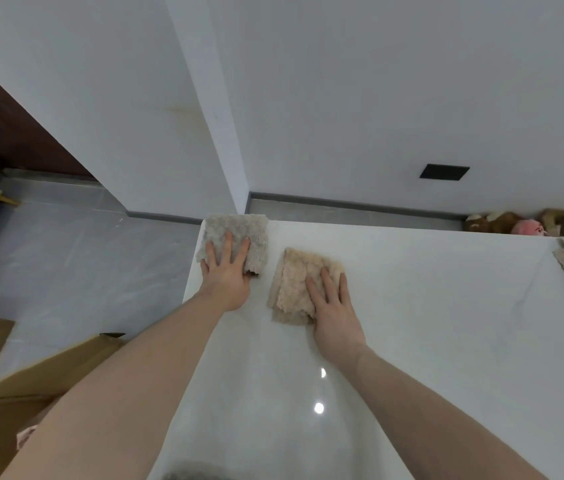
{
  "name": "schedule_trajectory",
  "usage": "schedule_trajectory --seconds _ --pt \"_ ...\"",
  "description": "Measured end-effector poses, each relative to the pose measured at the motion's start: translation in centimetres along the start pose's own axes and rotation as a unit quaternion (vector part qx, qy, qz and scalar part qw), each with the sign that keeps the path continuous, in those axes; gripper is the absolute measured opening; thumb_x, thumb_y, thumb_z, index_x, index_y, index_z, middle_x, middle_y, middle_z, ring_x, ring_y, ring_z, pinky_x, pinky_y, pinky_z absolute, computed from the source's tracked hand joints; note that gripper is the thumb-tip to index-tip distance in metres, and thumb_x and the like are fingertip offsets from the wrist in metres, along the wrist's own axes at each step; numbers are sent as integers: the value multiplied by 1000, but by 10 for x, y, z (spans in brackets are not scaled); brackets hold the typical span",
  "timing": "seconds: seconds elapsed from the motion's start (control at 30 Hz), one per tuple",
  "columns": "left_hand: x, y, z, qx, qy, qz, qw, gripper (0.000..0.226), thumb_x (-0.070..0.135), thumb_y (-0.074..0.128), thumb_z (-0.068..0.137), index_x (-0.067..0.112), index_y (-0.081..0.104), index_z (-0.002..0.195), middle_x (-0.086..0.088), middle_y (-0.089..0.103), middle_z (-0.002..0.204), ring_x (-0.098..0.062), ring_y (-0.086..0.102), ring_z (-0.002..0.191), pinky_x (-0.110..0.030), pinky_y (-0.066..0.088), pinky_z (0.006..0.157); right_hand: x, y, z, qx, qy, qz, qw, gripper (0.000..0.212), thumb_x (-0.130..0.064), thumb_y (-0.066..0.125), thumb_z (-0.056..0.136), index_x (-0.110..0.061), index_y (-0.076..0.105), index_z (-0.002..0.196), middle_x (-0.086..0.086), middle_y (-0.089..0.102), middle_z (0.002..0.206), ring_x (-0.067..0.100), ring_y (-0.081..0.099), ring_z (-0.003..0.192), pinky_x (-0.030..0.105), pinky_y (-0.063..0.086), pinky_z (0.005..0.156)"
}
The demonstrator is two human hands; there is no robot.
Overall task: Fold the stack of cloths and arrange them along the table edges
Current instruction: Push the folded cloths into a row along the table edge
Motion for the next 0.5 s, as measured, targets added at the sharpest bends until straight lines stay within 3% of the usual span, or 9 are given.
schedule_trajectory --seconds 0.1,0.23,0.37,0.5 --pt "-3 0 4 -7 9 0 1000 77 40 42 104 41 -10 161 3 -27 168 -43 -22 152 -61 -3 124 -2 -9 25 -10 6 -2 1000 76 -16 39 104 -18 -6 165 11 -19 171 42 -24 154 46 -6 129" --pt "-9 -1 0 -2 34 -2 999 76 35 44 104 41 -5 161 3 -23 169 -41 -21 153 -61 0 125 -12 -17 53 -4 -24 -33 999 76 -14 39 103 -17 -6 164 7 -19 169 40 -23 154 46 -15 127" --pt "-12 -5 0 -19 32 1 999 75 36 45 103 41 -3 161 5 -21 169 -39 -21 154 -59 -1 125 -4 -2 79 -33 -15 -33 999 84 -13 43 95 -20 -3 165 14 -11 172 40 -16 157 52 2 129" --pt "-10 -14 -9 -22 35 1 999 79 36 47 100 43 -3 161 6 -20 169 -41 -19 154 -59 3 126 -7 -14 67 -51 11 12 999 85 -12 47 97 -27 -1 166 3 -14 172 42 -17 156 53 8 129"
Point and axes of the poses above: each hand's wrist, its own z-axis towards the middle knuckle, its own y-axis out of the palm, x = y × z, the point moved 6 cm from there along z, towards the middle knuckle
